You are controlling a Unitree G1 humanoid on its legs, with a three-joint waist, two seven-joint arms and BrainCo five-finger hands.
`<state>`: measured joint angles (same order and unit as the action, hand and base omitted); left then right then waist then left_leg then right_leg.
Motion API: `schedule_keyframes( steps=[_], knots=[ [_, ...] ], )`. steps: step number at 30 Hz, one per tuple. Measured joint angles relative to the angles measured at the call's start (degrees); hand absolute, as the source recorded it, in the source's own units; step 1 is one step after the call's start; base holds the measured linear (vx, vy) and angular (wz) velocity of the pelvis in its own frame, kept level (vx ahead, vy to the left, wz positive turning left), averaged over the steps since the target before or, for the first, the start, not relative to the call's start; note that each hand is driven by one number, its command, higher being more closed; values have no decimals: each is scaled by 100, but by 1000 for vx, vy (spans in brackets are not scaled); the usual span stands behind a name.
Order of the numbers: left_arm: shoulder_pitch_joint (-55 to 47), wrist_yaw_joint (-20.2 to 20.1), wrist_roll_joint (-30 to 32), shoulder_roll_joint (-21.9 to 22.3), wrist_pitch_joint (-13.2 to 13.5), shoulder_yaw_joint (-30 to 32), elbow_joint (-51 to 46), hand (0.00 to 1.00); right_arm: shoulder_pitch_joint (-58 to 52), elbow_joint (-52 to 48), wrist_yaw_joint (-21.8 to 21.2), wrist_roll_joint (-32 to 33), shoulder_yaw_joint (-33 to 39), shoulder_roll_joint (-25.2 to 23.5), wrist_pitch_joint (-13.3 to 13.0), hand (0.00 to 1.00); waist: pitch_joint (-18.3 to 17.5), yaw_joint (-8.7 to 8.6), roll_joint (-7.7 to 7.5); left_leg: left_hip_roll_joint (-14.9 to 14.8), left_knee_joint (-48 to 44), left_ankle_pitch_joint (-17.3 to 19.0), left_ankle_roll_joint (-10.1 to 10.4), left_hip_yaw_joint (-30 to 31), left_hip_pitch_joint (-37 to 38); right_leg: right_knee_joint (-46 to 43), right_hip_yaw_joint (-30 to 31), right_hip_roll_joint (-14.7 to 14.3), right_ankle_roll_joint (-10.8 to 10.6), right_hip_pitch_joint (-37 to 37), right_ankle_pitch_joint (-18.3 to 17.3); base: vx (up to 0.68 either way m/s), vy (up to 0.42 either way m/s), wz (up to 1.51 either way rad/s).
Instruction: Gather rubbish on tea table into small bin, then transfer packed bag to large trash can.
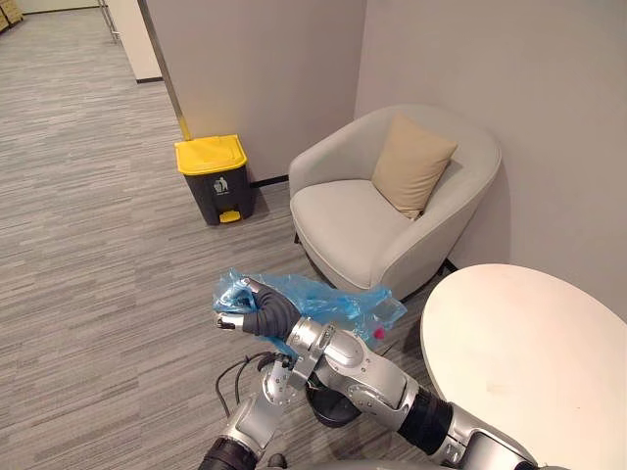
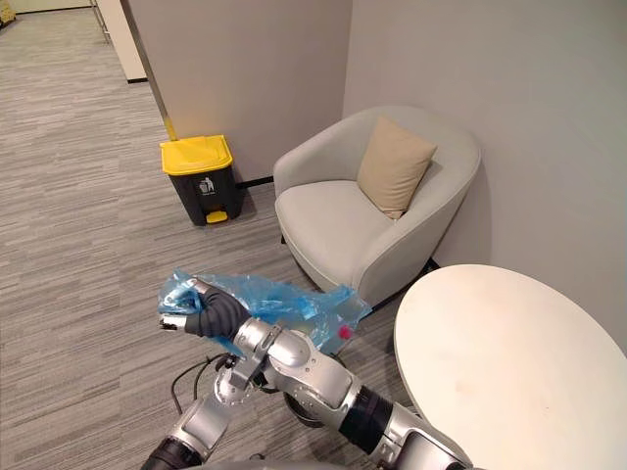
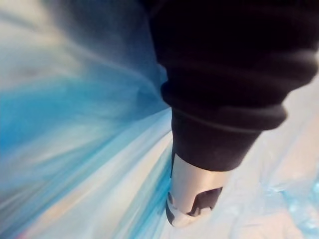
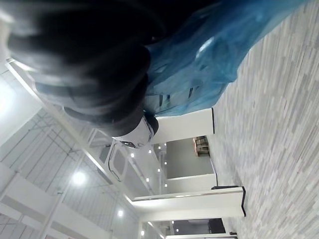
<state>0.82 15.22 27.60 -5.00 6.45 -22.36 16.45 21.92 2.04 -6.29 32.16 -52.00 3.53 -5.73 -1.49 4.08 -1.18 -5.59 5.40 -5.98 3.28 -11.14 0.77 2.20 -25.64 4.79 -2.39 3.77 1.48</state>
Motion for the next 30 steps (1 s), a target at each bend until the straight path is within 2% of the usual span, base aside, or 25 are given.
schedule_keyframes(
  steps=[14,22,23,30],
  knots=[
    [197,-8,-620,-32,25,-188,14,100,127,134,-6,83,-228,0,-1,100,-1,-7,104,-45,0,-2,13,0,-1,0,14,-44,13,-4,-9,0,0,0],
    [196,-20,-854,-30,25,-170,14,100,1,163,-51,-547,-219,-1,-4,100,8,-10,117,-45,1,9,30,-1,-2,-5,17,-40,15,-10,-15,0,0,0],
    [196,-20,-909,-26,25,-163,14,100,-36,165,-104,-735,-200,-1,-6,0,11,-12,121,-45,1,10,30,-1,-2,-8,17,-38,18,-12,-18,0,0,0],
    [149,-34,-1027,129,31,67,173,100,-470,164,-181,-2159,196,-7,-80,0,21,-17,117,-46,2,18,41,-1,-6,-105,22,14,3,-60,-92,0,0,0]
  ],
)
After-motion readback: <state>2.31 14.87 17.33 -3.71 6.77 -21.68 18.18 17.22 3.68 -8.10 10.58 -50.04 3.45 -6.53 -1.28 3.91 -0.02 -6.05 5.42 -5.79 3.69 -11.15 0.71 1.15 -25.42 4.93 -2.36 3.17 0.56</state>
